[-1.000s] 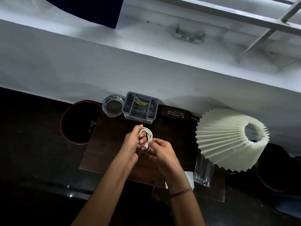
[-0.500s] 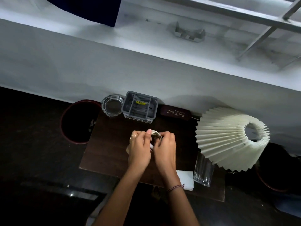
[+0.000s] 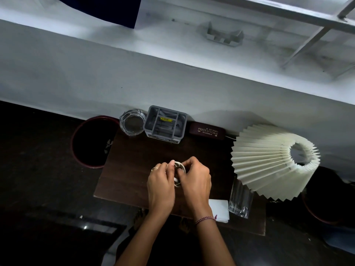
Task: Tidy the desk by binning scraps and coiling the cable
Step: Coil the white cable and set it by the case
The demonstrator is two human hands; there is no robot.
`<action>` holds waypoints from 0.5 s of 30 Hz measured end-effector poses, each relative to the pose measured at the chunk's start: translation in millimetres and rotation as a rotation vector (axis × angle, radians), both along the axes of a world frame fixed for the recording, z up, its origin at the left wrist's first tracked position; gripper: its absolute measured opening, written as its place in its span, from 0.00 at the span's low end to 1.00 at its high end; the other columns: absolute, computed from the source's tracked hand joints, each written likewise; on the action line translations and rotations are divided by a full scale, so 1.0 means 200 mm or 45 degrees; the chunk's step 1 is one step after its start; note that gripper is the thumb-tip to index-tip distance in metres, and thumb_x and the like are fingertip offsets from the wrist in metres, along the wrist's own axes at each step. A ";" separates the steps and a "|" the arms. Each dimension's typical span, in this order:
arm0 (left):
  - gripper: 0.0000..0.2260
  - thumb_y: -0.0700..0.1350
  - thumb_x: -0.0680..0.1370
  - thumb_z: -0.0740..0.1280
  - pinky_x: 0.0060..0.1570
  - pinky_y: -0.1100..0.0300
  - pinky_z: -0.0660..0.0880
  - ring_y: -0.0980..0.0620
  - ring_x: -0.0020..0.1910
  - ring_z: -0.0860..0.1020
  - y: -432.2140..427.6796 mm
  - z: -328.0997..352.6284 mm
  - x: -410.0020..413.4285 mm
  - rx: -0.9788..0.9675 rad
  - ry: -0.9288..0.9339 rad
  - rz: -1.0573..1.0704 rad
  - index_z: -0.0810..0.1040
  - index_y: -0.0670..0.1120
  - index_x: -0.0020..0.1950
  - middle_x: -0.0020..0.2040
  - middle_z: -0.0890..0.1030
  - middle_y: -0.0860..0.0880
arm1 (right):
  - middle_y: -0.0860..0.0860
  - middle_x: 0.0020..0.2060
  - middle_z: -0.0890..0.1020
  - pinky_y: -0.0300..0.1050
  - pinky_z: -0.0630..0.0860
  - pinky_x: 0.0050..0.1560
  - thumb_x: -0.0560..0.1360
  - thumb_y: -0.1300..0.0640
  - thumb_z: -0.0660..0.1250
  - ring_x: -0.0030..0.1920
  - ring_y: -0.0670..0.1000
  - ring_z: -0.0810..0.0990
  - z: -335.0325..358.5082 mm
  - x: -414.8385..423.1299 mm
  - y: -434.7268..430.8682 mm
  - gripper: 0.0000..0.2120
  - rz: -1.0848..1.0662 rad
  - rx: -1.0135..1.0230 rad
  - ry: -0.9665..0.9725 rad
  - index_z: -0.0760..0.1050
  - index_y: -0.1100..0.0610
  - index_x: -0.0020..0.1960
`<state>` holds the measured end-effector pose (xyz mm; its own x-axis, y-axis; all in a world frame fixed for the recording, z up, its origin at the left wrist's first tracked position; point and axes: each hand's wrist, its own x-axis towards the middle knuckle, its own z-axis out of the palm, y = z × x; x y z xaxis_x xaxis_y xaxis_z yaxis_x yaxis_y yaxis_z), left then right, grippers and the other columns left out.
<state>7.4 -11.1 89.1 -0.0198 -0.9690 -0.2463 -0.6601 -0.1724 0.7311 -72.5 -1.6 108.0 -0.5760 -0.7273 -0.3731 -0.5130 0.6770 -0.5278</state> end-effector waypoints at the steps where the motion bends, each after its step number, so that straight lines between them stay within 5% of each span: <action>1: 0.18 0.50 0.79 0.56 0.33 0.61 0.64 0.55 0.31 0.71 0.00 0.00 0.00 -0.013 0.002 0.003 0.71 0.44 0.32 0.30 0.70 0.55 | 0.47 0.41 0.80 0.41 0.73 0.38 0.72 0.53 0.69 0.40 0.48 0.80 0.00 0.00 0.00 0.05 0.002 0.002 0.016 0.74 0.52 0.43; 5: 0.16 0.50 0.79 0.58 0.29 0.69 0.60 0.62 0.30 0.67 -0.02 0.01 -0.02 -0.082 -0.073 -0.080 0.68 0.48 0.32 0.29 0.66 0.58 | 0.50 0.39 0.81 0.42 0.74 0.37 0.74 0.52 0.66 0.40 0.50 0.80 0.01 0.02 -0.01 0.07 0.040 -0.019 -0.040 0.75 0.55 0.45; 12: 0.15 0.49 0.78 0.60 0.35 0.66 0.57 0.56 0.33 0.67 -0.05 0.00 0.02 -0.186 -0.096 -0.204 0.70 0.46 0.33 0.32 0.69 0.55 | 0.50 0.30 0.79 0.37 0.68 0.29 0.73 0.56 0.65 0.31 0.46 0.75 0.01 -0.02 -0.03 0.08 0.027 -0.018 -0.423 0.80 0.58 0.39; 15: 0.14 0.50 0.78 0.59 0.31 0.65 0.58 0.59 0.31 0.66 -0.04 0.00 0.02 -0.168 -0.054 -0.183 0.69 0.47 0.33 0.31 0.67 0.57 | 0.49 0.32 0.80 0.34 0.67 0.28 0.75 0.59 0.62 0.32 0.46 0.76 0.01 0.01 -0.02 0.06 0.041 -0.055 -0.372 0.77 0.55 0.42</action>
